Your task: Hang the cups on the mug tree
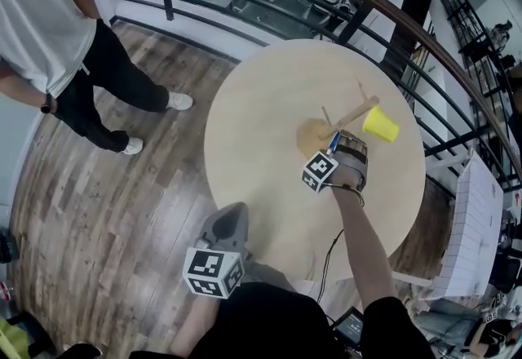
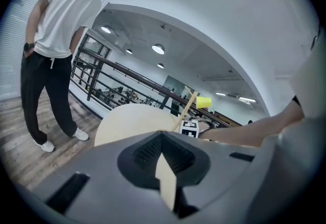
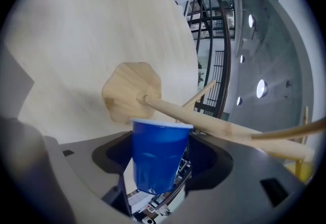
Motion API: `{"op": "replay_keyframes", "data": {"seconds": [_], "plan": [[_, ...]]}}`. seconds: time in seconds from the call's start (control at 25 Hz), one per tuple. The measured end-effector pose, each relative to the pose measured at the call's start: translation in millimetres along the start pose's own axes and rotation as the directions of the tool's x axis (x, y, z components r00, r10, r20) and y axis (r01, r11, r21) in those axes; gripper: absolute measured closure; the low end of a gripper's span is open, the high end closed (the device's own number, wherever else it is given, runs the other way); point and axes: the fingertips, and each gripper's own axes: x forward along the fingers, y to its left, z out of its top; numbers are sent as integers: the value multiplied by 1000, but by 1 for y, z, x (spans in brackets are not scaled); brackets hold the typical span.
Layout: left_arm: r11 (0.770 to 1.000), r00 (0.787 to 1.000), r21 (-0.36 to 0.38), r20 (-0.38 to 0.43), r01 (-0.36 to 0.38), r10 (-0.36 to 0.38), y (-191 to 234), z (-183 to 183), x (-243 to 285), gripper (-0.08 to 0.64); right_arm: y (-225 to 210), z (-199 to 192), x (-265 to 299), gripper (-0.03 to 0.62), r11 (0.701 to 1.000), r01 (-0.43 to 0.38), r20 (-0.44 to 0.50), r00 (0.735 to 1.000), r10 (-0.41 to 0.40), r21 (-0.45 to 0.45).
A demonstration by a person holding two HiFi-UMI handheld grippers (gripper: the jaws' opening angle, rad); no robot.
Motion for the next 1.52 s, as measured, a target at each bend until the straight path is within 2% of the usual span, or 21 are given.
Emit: {"op": "replay_keyframes", "data": {"seconds": [0.28,0.36,0.44,0.48,0.56,0.64,0.72,0.8,0.92,1.04,1.08,1.12,1.16,1.28,1.32,1.36,1.4,1.44,1.52], "plan": [[1000,1000,-3,3,19,-19,-1,-1,3,558,-1,-7,-32,259,992,52,85,994,-62,111],[999,1000,-6,0,32,-32,-4,-3,6,558,-6,-12,-50,259,983,79,119,988,-99,165],[999,999,1,-9,49,-49,-10,-6,10,558,-8,-20,-72,261,962,88,158,978,-132,259],[998,998,4,-13,60,-60,-14,-8,12,558,-9,-25,-84,278,942,82,185,972,-148,324],[997,997,13,-18,82,-81,-23,-10,16,558,-14,-37,-112,364,891,72,234,952,-195,449],[994,995,34,-25,102,-101,-33,-11,20,558,-21,-48,-142,471,851,88,262,930,-256,518],[990,993,80,-31,119,-116,-47,-11,25,558,-28,-54,-172,548,817,101,293,903,-315,568],[981,990,133,-32,142,-139,-64,-10,29,558,-33,-58,-199,569,751,46,344,869,-356,659],[959,983,215,-34,183,-180,-92,-8,35,558,-38,-73,-231,581,616,-68,396,820,-414,785],[936,977,281,-34,213,-212,-113,-5,36,558,-40,-89,-260,583,532,-111,399,791,-464,839],[930,975,296,-32,219,-220,-120,-3,36,558,-38,-93,-269,583,490,-155,412,778,-475,858],[924,973,309,-28,225,-227,-126,-2,35,558,-35,-98,-277,584,432,-216,428,763,-485,875],[918,971,321,-24,231,-236,-133,-1,35,558,-31,-104,-284,583,362,-285,442,749,-494,888],[901,967,363,-9,239,-254,-152,2,36,558,-11,-124,-294,584,114,-491,471,706,-529,864],[896,968,377,-4,235,-252,-157,2,36,558,-3,-130,-294,584,41,-541,474,695,-540,840],[893,969,389,0,228,-247,-161,1,37,558,5,-137,-292,584,-15,-565,468,697,-543,825],[890,970,399,2,222,-243,-166,-1,38,558,14,-144,-288,584,-48,-562,454,714,-533,826],[887,970,406,1,221,-242,-171,-2,39,558,20,-151,-284,584,-56,-536,436,739,-514,842],[882,968,412,-6,231,-250,-180,-3,41,558,28,-161,-278,584,-51,-481,399,778,-486,875]]}}
